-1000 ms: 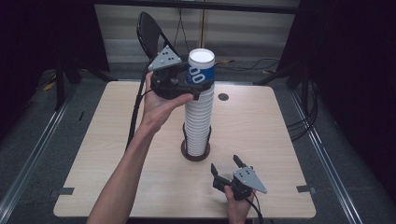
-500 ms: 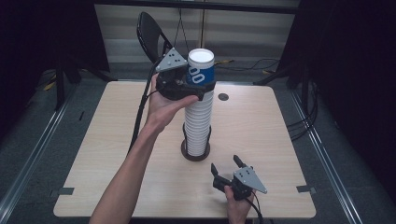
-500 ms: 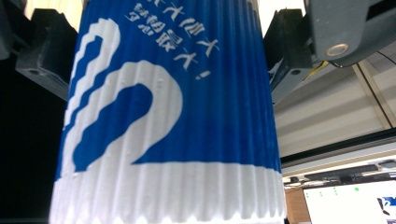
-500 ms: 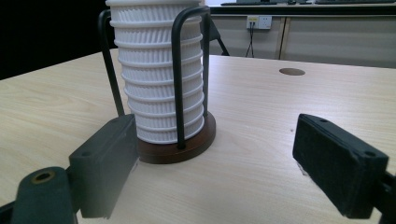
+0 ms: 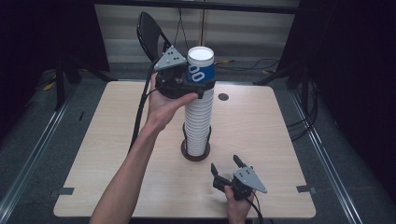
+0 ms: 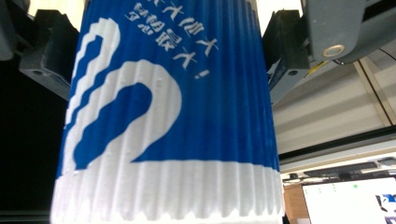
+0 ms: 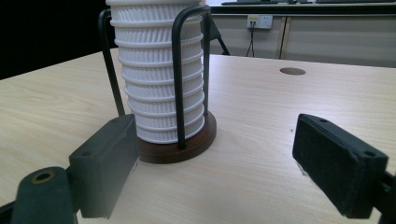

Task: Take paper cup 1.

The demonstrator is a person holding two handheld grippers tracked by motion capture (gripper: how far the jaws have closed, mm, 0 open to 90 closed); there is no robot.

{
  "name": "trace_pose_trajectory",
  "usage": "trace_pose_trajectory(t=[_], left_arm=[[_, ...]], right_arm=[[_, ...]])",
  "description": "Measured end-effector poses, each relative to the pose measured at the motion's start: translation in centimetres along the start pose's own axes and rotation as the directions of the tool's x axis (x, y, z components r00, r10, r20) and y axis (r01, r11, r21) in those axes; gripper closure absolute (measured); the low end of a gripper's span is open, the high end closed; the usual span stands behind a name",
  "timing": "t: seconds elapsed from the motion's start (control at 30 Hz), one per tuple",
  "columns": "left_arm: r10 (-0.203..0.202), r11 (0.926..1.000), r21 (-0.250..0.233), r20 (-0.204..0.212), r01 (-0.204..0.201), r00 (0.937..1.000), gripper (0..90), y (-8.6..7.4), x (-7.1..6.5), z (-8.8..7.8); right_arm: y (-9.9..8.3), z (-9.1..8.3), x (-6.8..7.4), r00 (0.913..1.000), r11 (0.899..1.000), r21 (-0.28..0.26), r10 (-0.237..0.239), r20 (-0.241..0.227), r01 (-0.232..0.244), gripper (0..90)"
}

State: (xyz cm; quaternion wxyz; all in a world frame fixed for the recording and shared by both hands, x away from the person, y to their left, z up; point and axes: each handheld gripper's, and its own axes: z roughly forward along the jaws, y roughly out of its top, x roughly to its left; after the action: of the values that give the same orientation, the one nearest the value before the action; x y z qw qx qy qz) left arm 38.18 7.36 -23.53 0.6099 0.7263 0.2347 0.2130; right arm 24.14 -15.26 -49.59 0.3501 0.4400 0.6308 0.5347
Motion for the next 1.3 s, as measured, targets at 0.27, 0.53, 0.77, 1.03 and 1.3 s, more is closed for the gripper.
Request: trace_pose_trajectory(t=[0.27, 0.53, 0.77, 1.03, 1.3], left_arm=[[-0.005, 0.9997, -0.022, 0.0, 0.005, 1.0, 20.9, 0.4, 0.3, -0.4], [-0.007, 0.9978, -0.067, 0.006, 0.007, 1.0, 21.2, 0.8, 0.3, -0.6], [-0.004, 0.997, -0.078, 0.005, 0.004, 1.0, 21.6, 1.3, 0.4, -0.8], [0.016, 0.9932, -0.116, -0.011, -0.017, 0.9998, 21.7, 1.8, 0.1, -1.2], [-0.026, 0.9835, -0.179, -0.018, 0.023, 0.9995, 22.2, 2.1, 0.3, -1.6]], right_arm=[[0.0, 0.0, 0.0, 1.0, 1.0, -0.001, 0.001, 0.0, -0.001, 14.0], [0.0, 0.0, 0.0, 1.0, 1.0, -0.001, 0.001, 0.0, -0.001, 14.0], [0.0, 0.0, 0.0, 1.0, 1.0, 0.0, 0.001, -0.003, -0.001, 14.0], [0.0, 0.0, 0.0, 1.0, 1.0, -0.005, 0.005, 0.001, -0.005, 14.2], [0.0, 0.0, 0.0, 1.0, 1.0, -0.006, 0.003, 0.003, -0.003, 14.3]])
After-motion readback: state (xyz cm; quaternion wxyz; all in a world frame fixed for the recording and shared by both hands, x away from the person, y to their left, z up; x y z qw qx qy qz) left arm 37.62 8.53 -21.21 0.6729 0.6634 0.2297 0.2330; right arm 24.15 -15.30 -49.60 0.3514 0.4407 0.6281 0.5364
